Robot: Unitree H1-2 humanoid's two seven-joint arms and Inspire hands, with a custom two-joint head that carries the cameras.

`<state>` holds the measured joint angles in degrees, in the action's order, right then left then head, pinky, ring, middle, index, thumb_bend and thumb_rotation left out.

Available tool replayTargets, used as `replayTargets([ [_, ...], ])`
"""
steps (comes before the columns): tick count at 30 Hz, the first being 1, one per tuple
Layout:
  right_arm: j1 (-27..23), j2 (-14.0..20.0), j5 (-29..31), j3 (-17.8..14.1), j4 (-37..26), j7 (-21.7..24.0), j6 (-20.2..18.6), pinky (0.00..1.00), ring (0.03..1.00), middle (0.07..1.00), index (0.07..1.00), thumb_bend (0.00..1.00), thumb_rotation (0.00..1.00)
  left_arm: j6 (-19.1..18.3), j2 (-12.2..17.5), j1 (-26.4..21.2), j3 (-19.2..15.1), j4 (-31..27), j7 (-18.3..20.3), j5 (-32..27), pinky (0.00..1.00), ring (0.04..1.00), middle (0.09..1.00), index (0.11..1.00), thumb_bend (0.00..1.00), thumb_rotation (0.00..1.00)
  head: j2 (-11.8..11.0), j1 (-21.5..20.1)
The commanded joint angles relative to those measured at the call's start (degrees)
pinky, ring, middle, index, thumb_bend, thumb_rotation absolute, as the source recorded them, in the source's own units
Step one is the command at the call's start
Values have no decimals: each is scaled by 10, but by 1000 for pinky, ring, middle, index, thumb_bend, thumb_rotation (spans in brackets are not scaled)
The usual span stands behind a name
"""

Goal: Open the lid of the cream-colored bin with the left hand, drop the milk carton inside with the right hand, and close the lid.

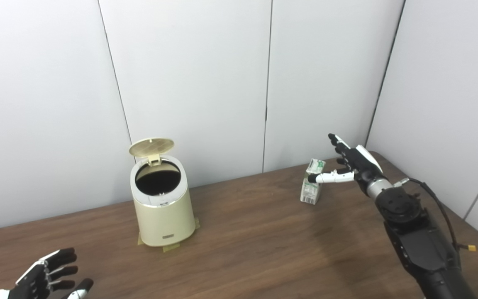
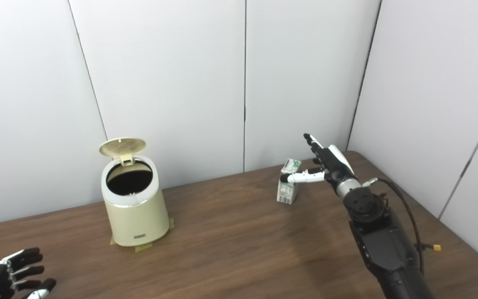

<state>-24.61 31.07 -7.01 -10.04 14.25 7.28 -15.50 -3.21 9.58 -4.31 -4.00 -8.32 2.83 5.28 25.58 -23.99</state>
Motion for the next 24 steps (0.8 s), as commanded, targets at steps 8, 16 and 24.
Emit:
replayTargets([
  [8,-31,22,-9,7,31,-14,42,910,1000,1000,1000,878,259,-2,6,-9,3,-37,0,2,603,687,739,732,595,0,6,2],
  [16,-31,6,-30,18,67,-57,59,917,973,987,986,857,225,2,11,-10,4,-33,6,-4,621,706,754,735,574,0,8,2],
  [24,-39,-31,-44,22,91,-115,69,813,893,921,933,823,121,2,9,-9,3,-32,13,-19,622,708,751,735,567,0,10,4],
])
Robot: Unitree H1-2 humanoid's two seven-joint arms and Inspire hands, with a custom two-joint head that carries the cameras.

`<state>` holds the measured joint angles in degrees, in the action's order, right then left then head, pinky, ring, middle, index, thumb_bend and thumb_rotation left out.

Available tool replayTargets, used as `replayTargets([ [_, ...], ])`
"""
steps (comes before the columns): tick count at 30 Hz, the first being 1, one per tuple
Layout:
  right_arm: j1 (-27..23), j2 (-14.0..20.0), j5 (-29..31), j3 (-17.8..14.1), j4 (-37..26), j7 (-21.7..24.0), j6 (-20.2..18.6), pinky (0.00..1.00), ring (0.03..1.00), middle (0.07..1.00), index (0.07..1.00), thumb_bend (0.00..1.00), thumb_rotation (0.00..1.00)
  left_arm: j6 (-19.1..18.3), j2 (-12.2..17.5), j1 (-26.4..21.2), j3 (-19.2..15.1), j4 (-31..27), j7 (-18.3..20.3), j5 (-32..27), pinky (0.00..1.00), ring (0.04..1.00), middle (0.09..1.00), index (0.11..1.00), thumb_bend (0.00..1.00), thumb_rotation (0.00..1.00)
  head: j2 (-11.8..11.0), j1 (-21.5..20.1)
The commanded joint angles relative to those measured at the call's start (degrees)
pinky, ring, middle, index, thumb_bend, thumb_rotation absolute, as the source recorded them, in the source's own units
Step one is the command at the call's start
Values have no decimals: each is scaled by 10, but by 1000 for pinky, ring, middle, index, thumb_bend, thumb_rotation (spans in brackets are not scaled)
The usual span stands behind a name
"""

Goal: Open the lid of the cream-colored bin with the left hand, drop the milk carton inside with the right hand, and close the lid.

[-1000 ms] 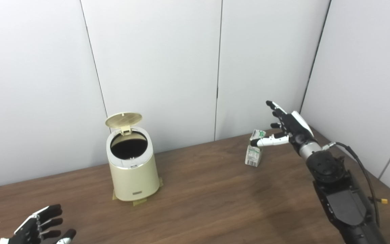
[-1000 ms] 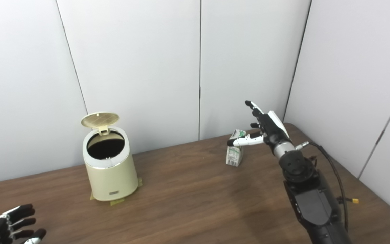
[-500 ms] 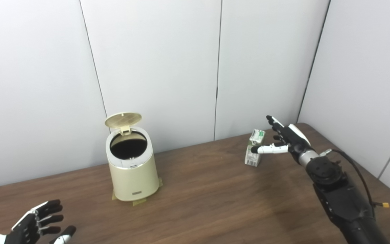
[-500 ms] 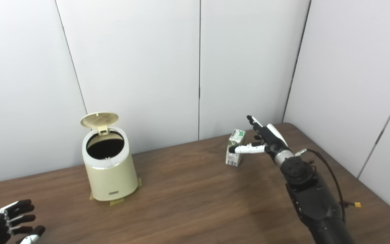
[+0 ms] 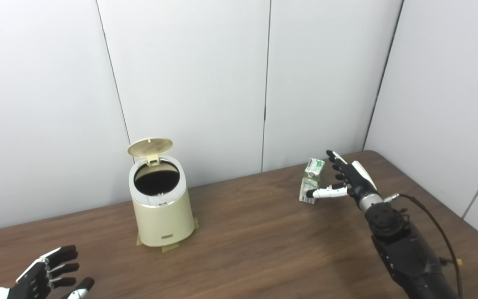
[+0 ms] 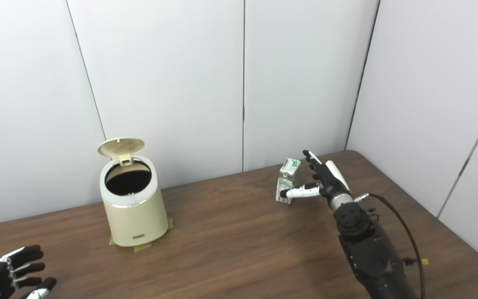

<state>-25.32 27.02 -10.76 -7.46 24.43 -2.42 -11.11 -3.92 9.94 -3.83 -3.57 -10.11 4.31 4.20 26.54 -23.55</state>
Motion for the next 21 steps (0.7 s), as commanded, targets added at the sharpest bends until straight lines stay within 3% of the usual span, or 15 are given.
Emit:
replayTargets([
  [1,-33,7,-7,-2,-3,-22,32,805,887,913,933,813,118,8,5,-14,-1,-14,-1,-8,622,711,752,735,566,0,1,-1],
  [5,-41,-5,-3,-1,19,-37,44,753,841,883,930,795,105,0,4,-13,0,-18,0,0,627,718,760,743,564,0,1,-1],
  [11,-47,-17,12,0,41,-39,82,822,874,905,929,788,105,-4,3,-12,3,-23,-1,6,623,717,757,741,564,0,4,1],
  [21,-53,-20,-13,18,52,-70,92,810,868,887,886,775,116,-20,4,-9,6,-37,-1,15,624,717,760,740,553,0,8,5],
])
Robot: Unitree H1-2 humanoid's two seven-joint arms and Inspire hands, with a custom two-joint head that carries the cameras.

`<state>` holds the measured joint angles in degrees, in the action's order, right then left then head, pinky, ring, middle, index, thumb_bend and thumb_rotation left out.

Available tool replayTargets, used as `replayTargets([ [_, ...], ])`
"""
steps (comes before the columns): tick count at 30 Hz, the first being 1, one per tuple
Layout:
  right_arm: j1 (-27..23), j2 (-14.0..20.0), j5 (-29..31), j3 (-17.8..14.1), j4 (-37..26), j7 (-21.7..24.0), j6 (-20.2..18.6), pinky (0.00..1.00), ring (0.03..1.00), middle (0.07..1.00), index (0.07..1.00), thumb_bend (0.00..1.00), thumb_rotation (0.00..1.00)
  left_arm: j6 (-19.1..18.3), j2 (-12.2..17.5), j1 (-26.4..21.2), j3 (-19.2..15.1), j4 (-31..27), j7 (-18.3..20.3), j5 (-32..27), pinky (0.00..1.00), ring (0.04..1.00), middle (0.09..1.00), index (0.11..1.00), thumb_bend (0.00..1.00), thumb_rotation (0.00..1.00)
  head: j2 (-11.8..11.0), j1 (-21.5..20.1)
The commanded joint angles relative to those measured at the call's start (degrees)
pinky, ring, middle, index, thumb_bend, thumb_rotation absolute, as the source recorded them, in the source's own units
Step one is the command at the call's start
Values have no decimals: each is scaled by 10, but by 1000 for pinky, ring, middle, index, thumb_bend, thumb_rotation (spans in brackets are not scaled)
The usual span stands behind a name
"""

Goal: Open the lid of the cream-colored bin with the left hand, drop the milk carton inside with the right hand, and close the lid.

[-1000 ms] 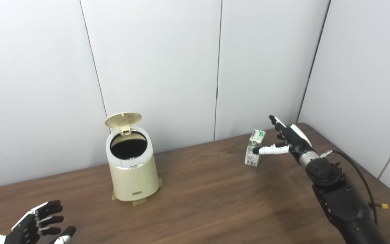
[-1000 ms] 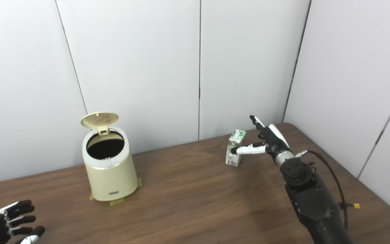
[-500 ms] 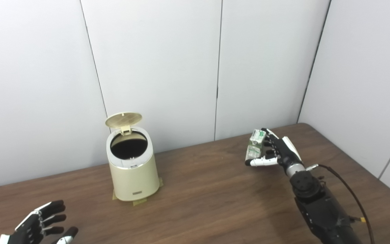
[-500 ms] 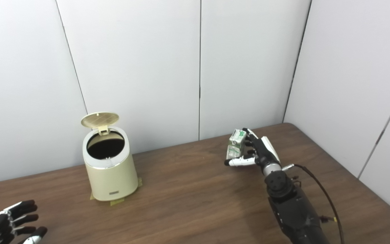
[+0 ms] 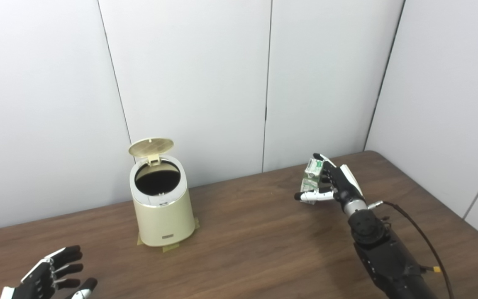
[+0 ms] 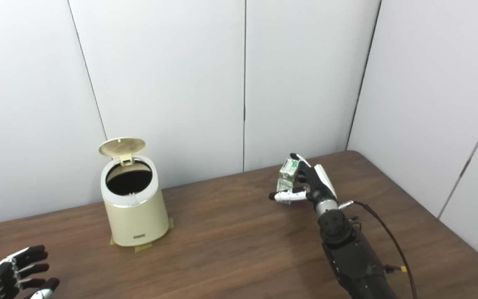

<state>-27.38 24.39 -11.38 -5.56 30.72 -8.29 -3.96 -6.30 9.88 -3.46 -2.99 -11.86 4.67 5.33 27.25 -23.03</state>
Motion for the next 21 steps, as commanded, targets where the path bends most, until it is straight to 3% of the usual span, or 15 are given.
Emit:
replayTargets([
  [1,-33,5,-7,0,-10,-15,22,809,868,887,883,775,116,4,5,-12,0,-20,-4,4,624,717,761,739,550,0,2,-1],
  [5,-36,-5,5,-9,-5,-26,28,773,842,872,857,776,85,6,7,-10,1,-19,-3,6,618,710,761,738,544,0,4,-1],
  [8,-40,-14,-4,-16,1,-56,27,680,765,821,816,755,57,5,8,-9,0,-18,1,1,628,721,769,746,540,0,5,0],
  [13,-51,-27,-17,-26,35,-122,41,503,579,630,693,709,31,2,9,-8,0,-20,-1,7,626,712,760,739,551,0,8,1],
  [15,-57,-31,-23,-26,52,-147,47,383,446,494,553,563,6,-1,9,-8,0,-21,-1,8,631,720,761,735,559,0,9,2],
  [21,-65,-44,-35,-19,85,-201,61,286,336,422,530,520,0,6,8,-11,1,-16,-1,12,613,711,760,739,556,0,11,6],
])
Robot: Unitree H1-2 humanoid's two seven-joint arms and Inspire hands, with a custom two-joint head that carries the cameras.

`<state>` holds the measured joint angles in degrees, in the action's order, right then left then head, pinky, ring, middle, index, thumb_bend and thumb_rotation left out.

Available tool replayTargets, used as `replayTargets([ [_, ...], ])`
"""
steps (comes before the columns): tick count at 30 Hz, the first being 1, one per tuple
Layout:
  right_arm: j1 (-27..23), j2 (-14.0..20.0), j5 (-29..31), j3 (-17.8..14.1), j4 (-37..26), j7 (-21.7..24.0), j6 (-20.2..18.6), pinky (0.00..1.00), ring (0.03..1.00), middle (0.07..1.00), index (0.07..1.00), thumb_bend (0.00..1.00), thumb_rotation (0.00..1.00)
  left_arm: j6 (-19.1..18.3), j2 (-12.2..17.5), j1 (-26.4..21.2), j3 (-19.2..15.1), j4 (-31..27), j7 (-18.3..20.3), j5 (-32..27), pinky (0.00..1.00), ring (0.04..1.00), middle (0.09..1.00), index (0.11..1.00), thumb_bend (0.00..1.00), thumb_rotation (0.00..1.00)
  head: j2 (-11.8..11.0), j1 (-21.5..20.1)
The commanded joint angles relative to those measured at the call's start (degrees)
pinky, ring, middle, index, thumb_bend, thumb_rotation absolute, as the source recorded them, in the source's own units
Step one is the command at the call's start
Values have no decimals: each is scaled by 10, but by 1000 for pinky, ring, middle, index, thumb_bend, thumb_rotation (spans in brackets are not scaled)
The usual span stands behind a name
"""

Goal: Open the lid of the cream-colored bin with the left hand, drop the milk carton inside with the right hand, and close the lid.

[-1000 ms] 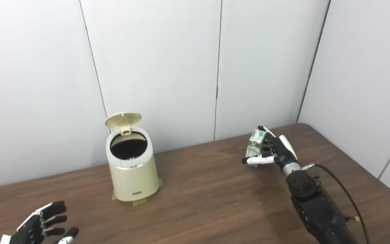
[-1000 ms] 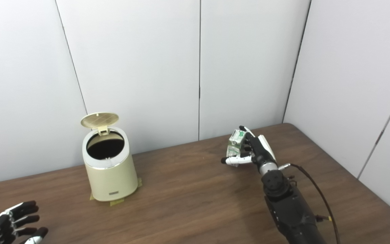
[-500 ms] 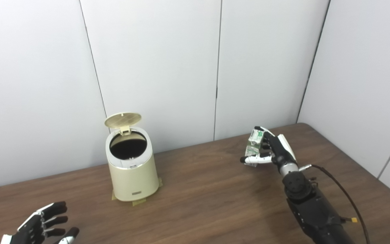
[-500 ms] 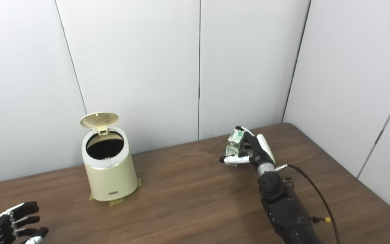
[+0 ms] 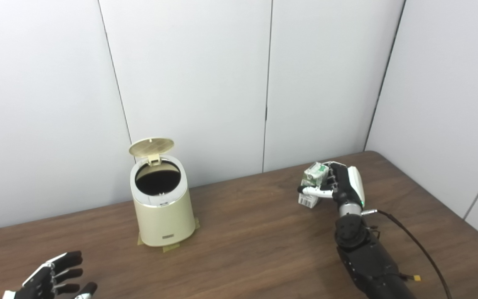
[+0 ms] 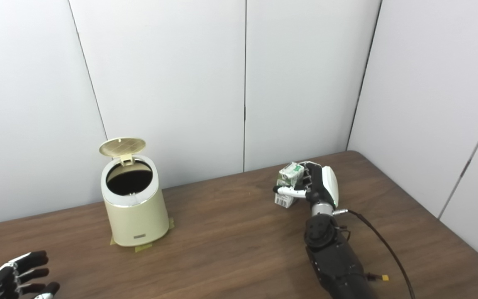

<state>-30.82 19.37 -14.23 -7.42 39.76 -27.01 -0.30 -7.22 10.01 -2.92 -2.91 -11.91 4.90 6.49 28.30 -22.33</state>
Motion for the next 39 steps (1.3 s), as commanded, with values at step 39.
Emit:
replayTargets([
  [39,-65,-165,-21,102,-319,141,-68,275,327,422,531,520,0,52,-56,-28,45,61,-50,40,636,718,744,733,654,26,-22,188],
])
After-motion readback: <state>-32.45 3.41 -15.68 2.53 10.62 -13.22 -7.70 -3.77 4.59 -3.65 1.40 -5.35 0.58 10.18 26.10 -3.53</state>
